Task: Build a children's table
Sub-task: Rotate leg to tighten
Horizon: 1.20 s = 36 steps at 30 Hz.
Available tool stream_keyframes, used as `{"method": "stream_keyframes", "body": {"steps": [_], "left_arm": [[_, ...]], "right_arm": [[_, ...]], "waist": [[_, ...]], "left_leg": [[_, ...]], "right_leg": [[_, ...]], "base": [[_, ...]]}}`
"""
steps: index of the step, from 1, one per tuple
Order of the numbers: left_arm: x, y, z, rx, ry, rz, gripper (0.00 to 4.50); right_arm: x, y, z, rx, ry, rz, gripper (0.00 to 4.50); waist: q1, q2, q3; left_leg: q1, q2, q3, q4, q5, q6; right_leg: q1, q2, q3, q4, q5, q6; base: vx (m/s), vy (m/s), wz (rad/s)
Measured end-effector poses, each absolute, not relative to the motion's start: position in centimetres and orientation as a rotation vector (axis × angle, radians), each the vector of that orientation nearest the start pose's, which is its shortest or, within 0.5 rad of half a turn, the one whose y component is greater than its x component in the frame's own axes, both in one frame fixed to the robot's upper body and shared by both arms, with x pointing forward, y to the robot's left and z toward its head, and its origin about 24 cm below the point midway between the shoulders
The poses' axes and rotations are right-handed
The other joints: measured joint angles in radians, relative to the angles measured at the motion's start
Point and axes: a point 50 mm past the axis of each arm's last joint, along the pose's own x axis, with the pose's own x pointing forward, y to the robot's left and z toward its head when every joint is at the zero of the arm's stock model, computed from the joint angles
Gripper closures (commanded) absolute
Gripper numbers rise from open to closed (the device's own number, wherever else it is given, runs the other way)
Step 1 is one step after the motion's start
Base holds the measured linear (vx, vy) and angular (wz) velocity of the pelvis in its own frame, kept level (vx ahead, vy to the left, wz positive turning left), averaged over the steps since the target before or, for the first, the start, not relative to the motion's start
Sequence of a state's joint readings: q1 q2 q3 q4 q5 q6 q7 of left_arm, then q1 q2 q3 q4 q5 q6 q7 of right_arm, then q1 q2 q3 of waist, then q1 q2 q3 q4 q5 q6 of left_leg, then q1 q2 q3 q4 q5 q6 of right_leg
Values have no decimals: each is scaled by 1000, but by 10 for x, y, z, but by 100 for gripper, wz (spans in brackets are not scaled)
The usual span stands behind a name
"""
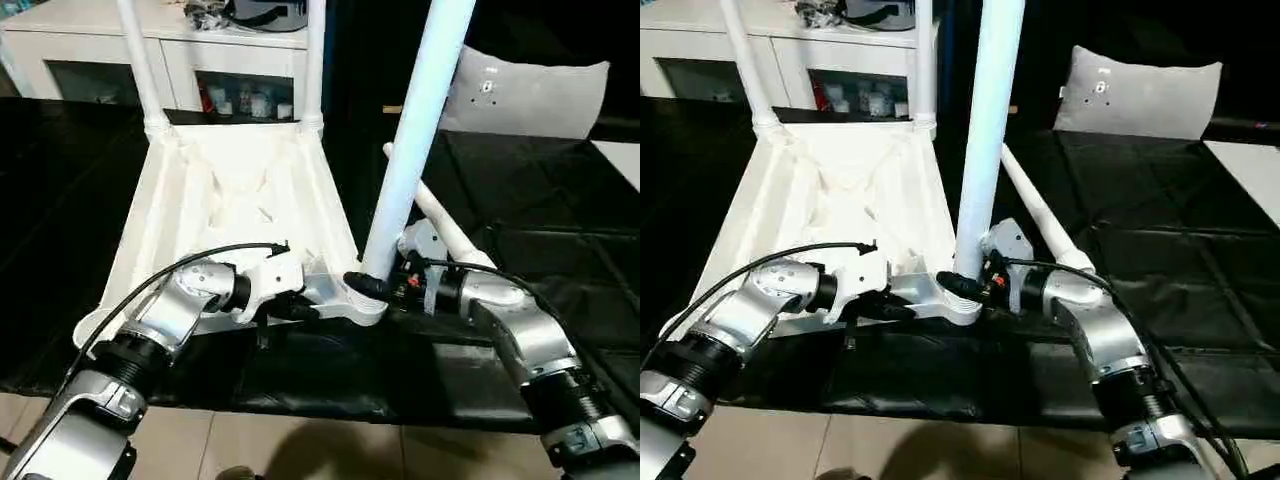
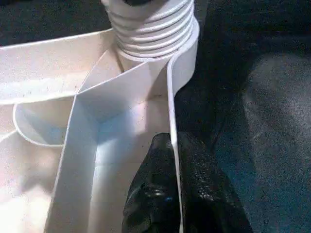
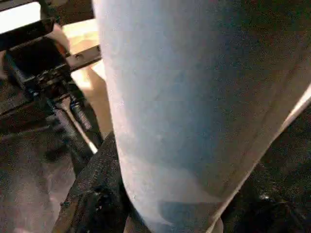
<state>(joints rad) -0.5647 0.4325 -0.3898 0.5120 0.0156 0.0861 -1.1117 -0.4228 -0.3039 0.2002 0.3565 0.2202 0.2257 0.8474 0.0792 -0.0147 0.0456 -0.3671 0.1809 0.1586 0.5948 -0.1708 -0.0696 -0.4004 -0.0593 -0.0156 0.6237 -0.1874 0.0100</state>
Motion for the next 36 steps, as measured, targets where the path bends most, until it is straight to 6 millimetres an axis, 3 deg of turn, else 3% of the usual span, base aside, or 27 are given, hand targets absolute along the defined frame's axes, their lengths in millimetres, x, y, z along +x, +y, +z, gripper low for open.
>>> {"method": "stream_keyframes", "body": {"steps": [3,4,6,10,14,27,36], "left_arm": [[307,138,48,495,460,-1242,450],[303,138,47,462,469,-1183,450],[299,132,47,418,478,-1099,450],[292,119,47,369,495,-966,450],[288,106,48,355,506,-877,450],[289,105,49,421,496,-841,450],[291,105,50,425,492,-845,450]], "right_arm": [[308,-116,52,-53,262,949,255],[310,-110,51,-30,260,895,255],[316,-103,51,-1,262,806,255],[328,-96,52,36,280,698,255],[337,-91,54,30,295,655,255],[340,-89,54,0,300,658,255],[339,-92,54,-56,279,711,255]], "waist": [[-18,-1,-1],[-31,-1,-1],[-52,-1,-1],[-74,-1,-1],[-78,-3,-1],[-76,-7,0],[-72,0,4]], "left_leg": [[1,0,0,0,0,0],[2,0,-1,-1,0,0],[1,0,-2,-1,0,0],[0,-1,-7,-2,0,0],[0,2,-9,-3,0,0],[-1,1,-10,-8,0,0],[-1,1,-11,-8,0,0]], "right_leg": [[0,0,-1,-2,0,0],[-1,0,-1,-4,0,0],[-3,0,-3,-11,0,0],[-3,-3,-13,-23,0,0],[-3,-7,-26,-31,0,0],[-3,-7,-29,-46,0,0],[-3,-7,-29,-47,0,0]], "base": [[0,0,0],[0,0,0],[-11,16,-10],[-12,17,-10],[0,0,0],[0,0,0],[0,0,0]]}}
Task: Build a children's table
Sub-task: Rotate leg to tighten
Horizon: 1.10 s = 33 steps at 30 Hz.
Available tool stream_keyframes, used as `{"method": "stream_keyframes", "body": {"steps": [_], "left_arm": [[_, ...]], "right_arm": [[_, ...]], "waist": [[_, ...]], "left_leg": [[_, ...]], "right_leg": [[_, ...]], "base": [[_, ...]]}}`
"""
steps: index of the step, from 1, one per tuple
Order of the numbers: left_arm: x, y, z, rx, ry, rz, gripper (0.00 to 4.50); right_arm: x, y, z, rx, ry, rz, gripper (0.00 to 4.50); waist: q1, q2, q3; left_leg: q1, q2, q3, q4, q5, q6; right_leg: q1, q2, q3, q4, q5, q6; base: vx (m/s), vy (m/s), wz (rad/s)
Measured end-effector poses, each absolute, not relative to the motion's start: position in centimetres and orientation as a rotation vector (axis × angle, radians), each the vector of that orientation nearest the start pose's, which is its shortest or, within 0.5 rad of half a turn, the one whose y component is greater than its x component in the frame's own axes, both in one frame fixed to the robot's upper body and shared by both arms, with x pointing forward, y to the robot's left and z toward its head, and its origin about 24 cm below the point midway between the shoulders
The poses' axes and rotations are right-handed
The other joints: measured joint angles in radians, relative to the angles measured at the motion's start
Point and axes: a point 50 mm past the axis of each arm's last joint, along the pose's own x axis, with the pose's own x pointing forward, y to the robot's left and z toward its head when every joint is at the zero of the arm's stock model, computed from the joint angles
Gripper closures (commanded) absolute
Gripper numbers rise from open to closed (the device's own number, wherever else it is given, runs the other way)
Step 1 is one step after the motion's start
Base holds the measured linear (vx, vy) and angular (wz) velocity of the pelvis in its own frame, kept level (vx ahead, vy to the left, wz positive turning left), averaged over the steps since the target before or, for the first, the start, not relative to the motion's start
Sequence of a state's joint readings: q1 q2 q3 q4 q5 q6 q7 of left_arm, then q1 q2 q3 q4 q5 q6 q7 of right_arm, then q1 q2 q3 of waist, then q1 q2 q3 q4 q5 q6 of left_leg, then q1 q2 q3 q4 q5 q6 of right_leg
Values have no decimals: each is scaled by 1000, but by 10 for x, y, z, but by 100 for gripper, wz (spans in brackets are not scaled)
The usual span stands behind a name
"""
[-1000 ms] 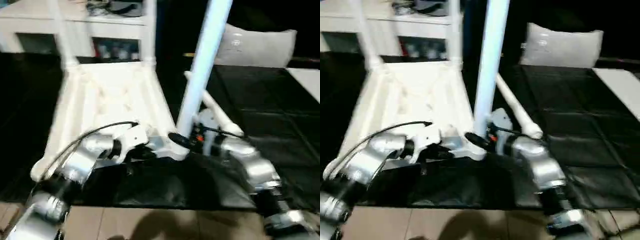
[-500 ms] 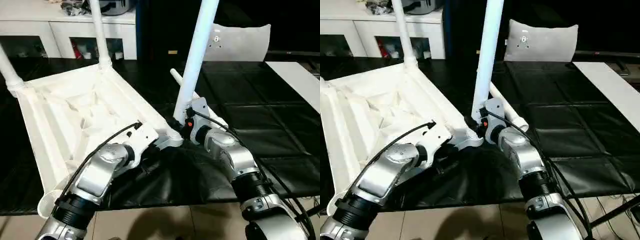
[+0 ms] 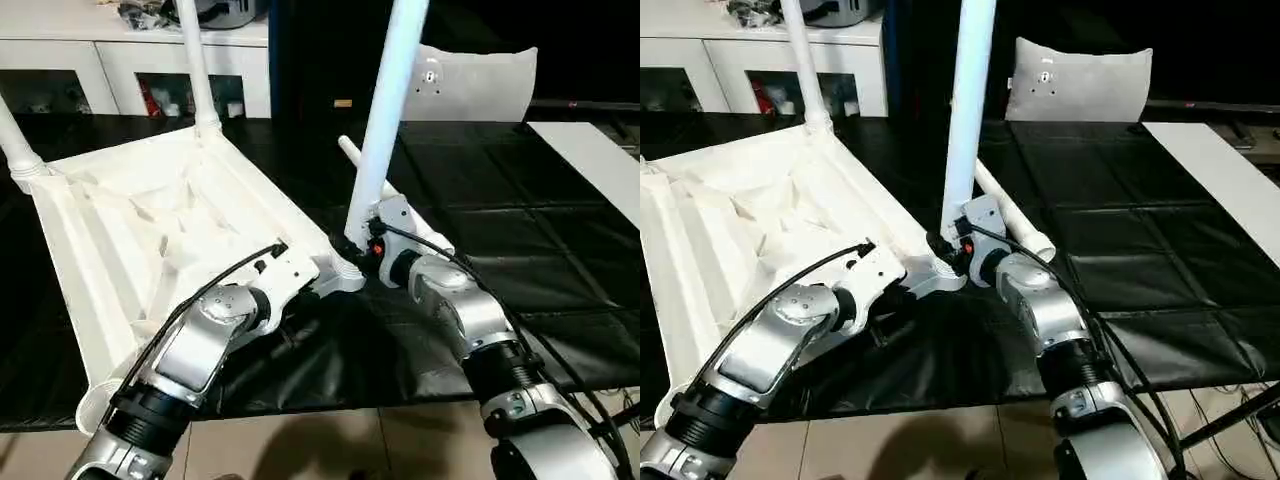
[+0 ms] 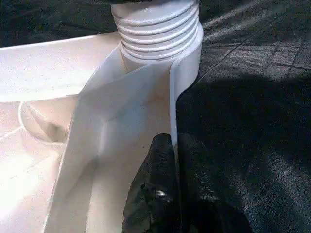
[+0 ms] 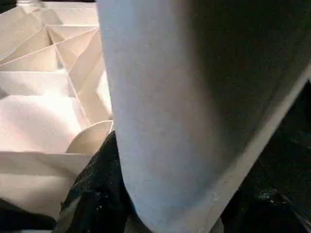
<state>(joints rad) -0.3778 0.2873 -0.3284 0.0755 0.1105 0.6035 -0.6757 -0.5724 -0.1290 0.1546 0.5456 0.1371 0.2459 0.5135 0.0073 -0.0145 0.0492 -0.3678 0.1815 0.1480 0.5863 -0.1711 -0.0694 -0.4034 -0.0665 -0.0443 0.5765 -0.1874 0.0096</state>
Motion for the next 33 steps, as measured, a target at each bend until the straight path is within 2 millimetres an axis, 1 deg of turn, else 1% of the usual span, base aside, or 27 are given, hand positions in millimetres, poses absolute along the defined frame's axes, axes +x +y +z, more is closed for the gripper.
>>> {"method": "stream_keyframes", "body": {"steps": [2,7,11,12,13,14,16,18,19,20,24,25,26,27,29,33], "left_arm": [[290,105,50,427,489,-855,450],[290,102,51,433,481,-892,450],[290,103,51,436,478,-909,450],[290,103,51,436,478,-910,450],[290,103,51,436,477,-910,450],[290,103,51,437,477,-911,450],[291,104,51,438,477,-911,450],[292,105,51,442,476,-915,450],[292,106,51,443,475,-917,450],[293,107,51,446,475,-920,450],[295,110,52,460,466,-924,450],[296,110,52,462,463,-925,450],[296,111,53,465,460,-926,450],[298,111,53,467,460,-925,450],[299,112,53,469,459,-923,450],[300,113,54,471,452,-933,450]], "right_arm": [[338,-94,55,-61,276,723,255],[335,-104,56,-94,264,782,255],[334,-106,57,-103,259,811,255],[334,-107,57,-103,259,812,220],[334,-107,57,-103,259,812,220],[334,-106,57,-103,260,812,185],[334,-107,55,-103,270,818,180],[334,-108,53,-106,279,817,151],[333,-108,52,-105,282,820,151],[333,-109,51,-105,286,823,138],[326,-116,39,-95,336,833,102],[323,-119,35,-91,352,835,86],[322,-121,34,-86,357,838,86],[322,-122,34,-82,355,847,70],[321,-124,35,-79,355,858,61],[316,-132,37,-77,346,888,22]], "waist": [[3,1,0],[26,1,0],[31,1,0],[32,1,0],[32,2,0],[33,2,-1],[33,2,-1],[32,2,-1],[31,3,0],[30,3,0],[31,4,1],[31,5,2],[31,7,4],[31,8,4],[32,8,4],[39,8,4]], "left_leg": [[0,0,0,-1,0,0],[2,0,1,-7,0,0],[2,0,2,-12,0,0],[2,1,2,-12,0,0],[3,1,2,-12,0,-1],[3,2,2,-12,0,-1],[3,3,2,-12,0,-1],[3,3,2,-12,0,-1],[3,3,2,-12,0,-1],[3,3,2,-12,0,-1],[1,4,2,-12,0,-1],[1,4,2,-12,0,-1],[0,4,2,-12,0,-1],[0,4,2,-12,0,-1],[0,5,2,-12,0,-1],[0,6,4,-12,1,-1]], "right_leg": [[0,0,0,0,0,-1],[0,0,0,1,5,-8],[-1,1,0,2,9,-13],[-1,2,0,2,10,-15],[-1,2,-1,2,10,-15],[0,2,-1,2,10,-15],[0,3,-1,2,10,-15],[-1,3,-2,2,10,-15],[-1,3,-2,2,10,-15],[-1,3,-2,2,10,-15],[-2,4,-3,1,10,-15],[-2,4,-3,1,10,-15],[-2,4,-2,1,10,-15],[-3,4,-2,1,10,-15],[-3,5,-3,1,11,-16],[-3,5,-2,1,17,-21]], "base": [[0,0,0],[0,0,0],[0,0,0],[0,0,0],[0,0,0],[0,0,0],[0,0,0],[0,0,0],[0,0,0],[0,0,0],[0,0,0],[0,0,0],[0,0,0],[0,0,0],[0,0,0],[0,0,0]]}}
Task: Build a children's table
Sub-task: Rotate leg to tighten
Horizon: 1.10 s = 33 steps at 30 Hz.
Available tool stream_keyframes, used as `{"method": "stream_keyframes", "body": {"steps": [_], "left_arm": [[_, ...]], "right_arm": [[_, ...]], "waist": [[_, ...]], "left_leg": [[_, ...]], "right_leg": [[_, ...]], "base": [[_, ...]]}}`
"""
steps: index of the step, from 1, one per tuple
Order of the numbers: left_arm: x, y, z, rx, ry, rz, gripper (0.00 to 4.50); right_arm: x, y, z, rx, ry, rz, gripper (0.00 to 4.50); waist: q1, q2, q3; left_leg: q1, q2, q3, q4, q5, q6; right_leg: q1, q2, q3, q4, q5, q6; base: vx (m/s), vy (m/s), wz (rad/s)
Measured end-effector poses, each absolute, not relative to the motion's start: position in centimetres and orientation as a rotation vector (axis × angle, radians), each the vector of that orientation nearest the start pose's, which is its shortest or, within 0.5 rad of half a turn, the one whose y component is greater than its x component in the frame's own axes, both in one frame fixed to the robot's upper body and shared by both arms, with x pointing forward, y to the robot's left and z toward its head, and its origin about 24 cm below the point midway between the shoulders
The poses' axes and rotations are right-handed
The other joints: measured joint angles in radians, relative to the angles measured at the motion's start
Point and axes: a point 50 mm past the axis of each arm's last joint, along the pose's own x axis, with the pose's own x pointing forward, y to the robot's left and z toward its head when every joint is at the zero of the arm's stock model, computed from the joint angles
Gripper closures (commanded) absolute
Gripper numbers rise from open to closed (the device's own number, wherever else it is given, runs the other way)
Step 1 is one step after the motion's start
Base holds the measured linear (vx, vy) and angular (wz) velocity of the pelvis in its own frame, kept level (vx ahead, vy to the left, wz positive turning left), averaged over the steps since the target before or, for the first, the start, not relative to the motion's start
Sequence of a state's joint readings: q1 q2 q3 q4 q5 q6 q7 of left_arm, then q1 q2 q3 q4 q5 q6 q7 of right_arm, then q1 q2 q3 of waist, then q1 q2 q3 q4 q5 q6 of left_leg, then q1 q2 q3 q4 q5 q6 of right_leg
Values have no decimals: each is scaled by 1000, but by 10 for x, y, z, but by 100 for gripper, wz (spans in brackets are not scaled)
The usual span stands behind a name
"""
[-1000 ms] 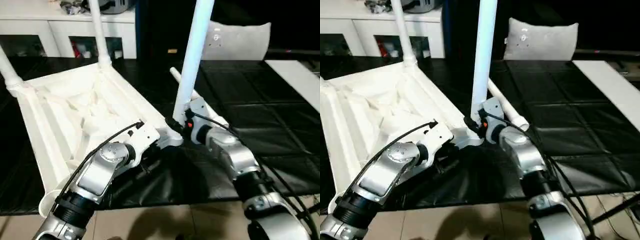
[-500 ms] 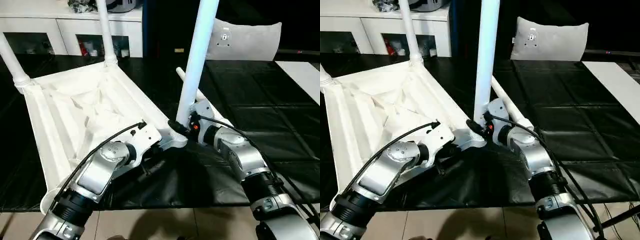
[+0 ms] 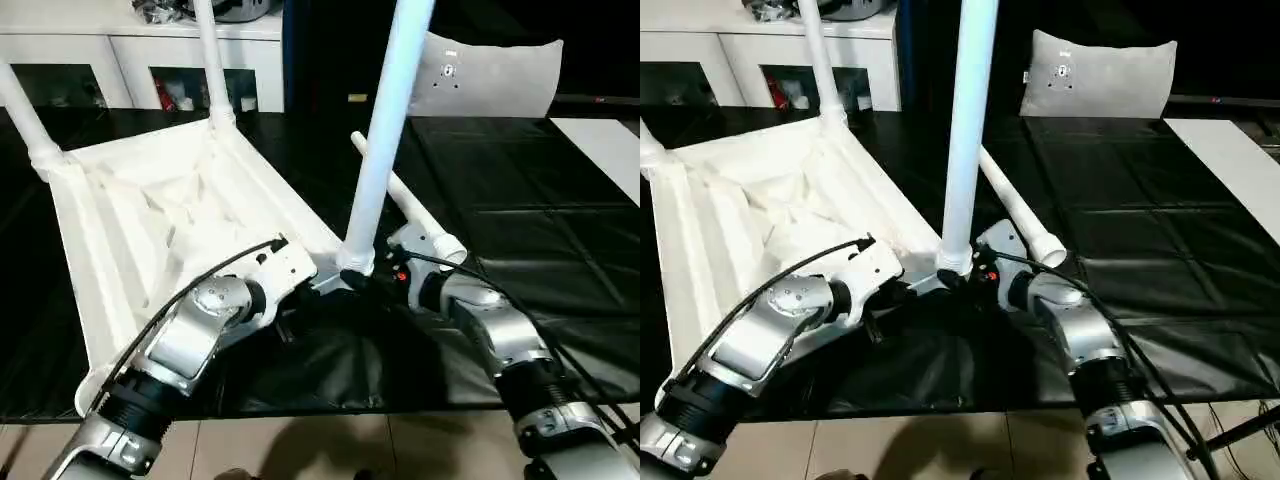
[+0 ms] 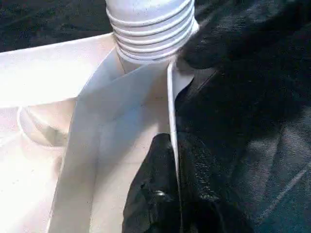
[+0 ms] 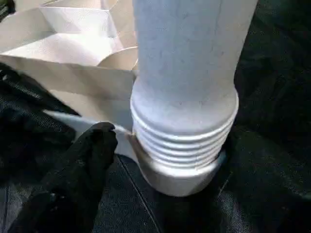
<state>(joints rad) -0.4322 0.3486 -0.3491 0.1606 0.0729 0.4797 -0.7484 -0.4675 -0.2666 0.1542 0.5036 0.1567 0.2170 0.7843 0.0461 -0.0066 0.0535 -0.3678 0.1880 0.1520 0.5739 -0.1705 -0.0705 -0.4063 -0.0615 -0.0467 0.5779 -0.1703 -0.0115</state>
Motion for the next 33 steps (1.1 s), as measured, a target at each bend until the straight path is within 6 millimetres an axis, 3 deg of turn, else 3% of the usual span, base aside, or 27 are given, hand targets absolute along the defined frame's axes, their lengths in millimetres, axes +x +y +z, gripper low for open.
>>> {"method": "stream_keyframes", "body": {"steps": [8,13,19,24,33], "left_arm": [[303,123,59,525,420,-995,450],[302,131,61,596,399,-1100,450],[295,131,61,635,386,-1242,450],[290,130,61,658,379,-1332,450],[287,127,61,671,372,-1391,450]], "right_arm": [[302,-160,41,-140,344,979,4],[302,-169,60,-202,253,1039,4],[303,-165,73,-218,181,1129,4],[299,-160,71,-229,190,1228,4],[300,-154,66,-250,240,1303,85]], "waist": [[19,0,0],[32,0,0],[58,1,1],[60,1,1],[61,1,1]], "left_leg": [[-2,4,2,-2,-1,-2],[-4,5,5,-4,-1,-2],[-3,4,10,-3,-1,-2],[-1,4,12,-2,-1,-2],[-1,5,15,-2,-1,-2]], "right_leg": [[-3,2,-1,1,15,-3],[-7,2,-2,1,14,-3],[-4,0,-1,1,14,-3],[-3,-1,0,1,14,-3],[-3,-1,0,2,14,-3]], "base": [[0,0,0],[0,0,0],[0,0,0],[0,0,0],[0,0,0]]}}
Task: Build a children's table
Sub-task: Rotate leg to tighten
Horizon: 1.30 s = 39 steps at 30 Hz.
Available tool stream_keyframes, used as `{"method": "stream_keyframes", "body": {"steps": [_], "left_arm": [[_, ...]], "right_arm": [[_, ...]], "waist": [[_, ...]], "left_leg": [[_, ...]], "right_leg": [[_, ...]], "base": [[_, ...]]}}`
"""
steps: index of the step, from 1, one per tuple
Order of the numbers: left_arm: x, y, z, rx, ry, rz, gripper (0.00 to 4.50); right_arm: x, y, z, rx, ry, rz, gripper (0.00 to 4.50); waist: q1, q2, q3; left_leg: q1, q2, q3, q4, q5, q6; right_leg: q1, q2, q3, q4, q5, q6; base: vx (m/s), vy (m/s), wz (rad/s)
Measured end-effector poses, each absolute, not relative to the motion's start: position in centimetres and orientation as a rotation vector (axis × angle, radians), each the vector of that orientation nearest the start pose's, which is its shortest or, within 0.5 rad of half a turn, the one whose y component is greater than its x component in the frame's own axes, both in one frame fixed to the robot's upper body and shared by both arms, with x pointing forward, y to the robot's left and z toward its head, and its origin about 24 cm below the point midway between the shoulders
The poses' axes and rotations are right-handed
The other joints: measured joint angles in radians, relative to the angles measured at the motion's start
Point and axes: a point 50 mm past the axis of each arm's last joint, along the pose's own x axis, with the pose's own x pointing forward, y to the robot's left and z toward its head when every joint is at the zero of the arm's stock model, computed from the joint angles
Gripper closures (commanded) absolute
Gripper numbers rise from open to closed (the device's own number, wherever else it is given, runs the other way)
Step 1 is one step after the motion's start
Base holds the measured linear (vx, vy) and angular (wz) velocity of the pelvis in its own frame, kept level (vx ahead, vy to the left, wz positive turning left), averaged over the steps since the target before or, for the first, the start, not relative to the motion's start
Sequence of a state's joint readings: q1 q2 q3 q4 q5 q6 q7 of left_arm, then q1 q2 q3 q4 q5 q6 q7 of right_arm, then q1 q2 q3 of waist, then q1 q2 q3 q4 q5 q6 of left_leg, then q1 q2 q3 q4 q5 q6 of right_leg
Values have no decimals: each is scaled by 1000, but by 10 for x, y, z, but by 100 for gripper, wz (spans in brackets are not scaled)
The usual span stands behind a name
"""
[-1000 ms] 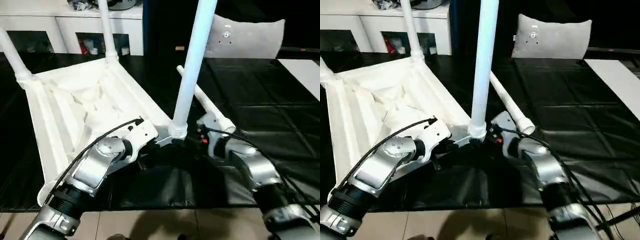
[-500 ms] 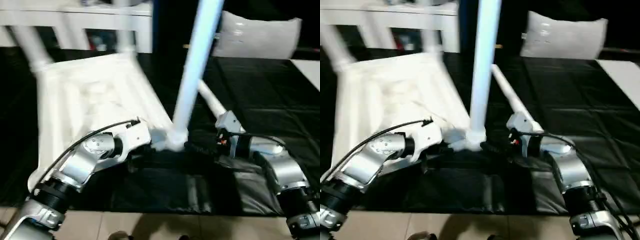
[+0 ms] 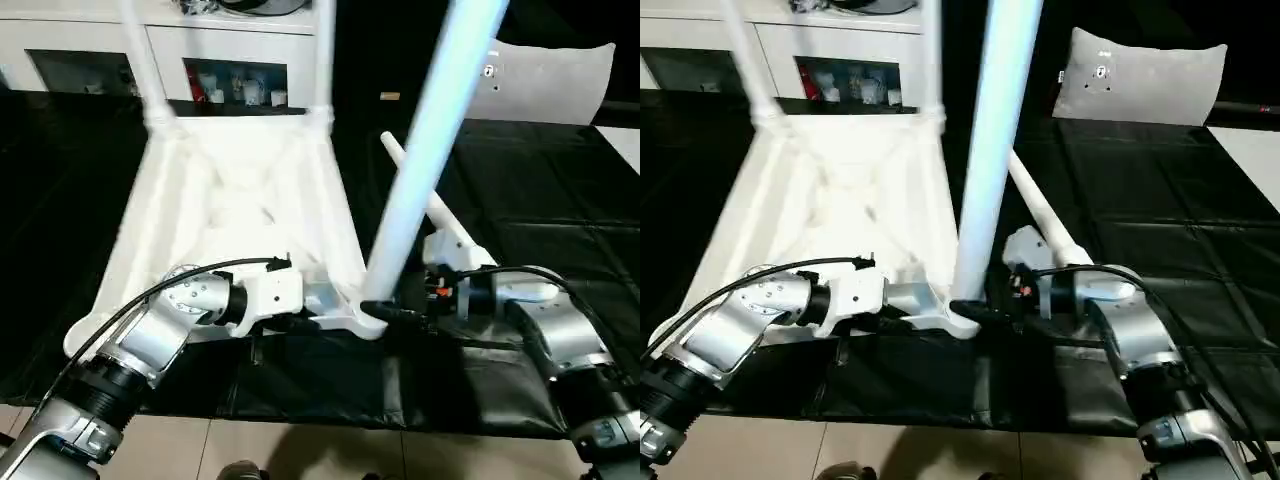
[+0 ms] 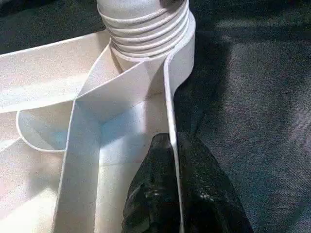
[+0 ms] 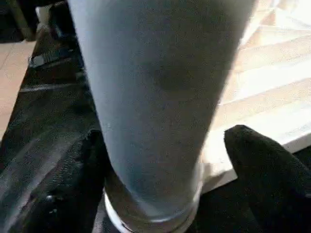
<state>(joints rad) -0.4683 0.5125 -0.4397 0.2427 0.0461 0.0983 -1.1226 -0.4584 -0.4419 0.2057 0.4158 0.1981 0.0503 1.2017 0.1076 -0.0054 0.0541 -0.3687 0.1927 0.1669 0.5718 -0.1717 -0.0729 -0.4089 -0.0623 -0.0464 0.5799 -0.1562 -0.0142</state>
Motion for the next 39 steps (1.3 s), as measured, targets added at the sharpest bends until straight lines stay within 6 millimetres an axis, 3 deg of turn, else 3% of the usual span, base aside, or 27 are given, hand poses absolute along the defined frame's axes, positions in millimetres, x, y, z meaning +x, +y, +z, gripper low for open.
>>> {"method": "stream_keyframes", "body": {"steps": [10,22,25,30,39], "left_arm": [[287,128,60,675,365,-1393,450],[288,129,59,680,366,-1391,450],[288,130,59,682,368,-1390,450],[288,129,60,684,364,-1399,450],[288,129,60,686,364,-1399,450]], "right_arm": [[299,-153,64,-250,256,1340,176],[301,-151,62,-257,260,1345,189],[301,-150,61,-203,290,1331,119],[297,-148,47,-192,353,1312,77],[298,-148,48,-202,341,1293,77]], "waist": [[0,0,0],[-4,-2,-1],[-4,-2,-1],[0,-1,-1],[2,-1,-1]], "left_leg": [[1,0,1,0,0,0],[3,1,0,2,0,0],[3,1,0,2,0,0],[2,1,1,3,0,0],[2,2,0,3,0,0]], "right_leg": [[0,0,0,1,0,0],[2,0,0,3,0,0],[2,0,0,4,0,0],[1,1,0,4,0,0],[1,1,0,5,0,0]], "base": [[0,0,0],[0,0,0],[0,0,0],[0,0,0],[0,0,0]]}}
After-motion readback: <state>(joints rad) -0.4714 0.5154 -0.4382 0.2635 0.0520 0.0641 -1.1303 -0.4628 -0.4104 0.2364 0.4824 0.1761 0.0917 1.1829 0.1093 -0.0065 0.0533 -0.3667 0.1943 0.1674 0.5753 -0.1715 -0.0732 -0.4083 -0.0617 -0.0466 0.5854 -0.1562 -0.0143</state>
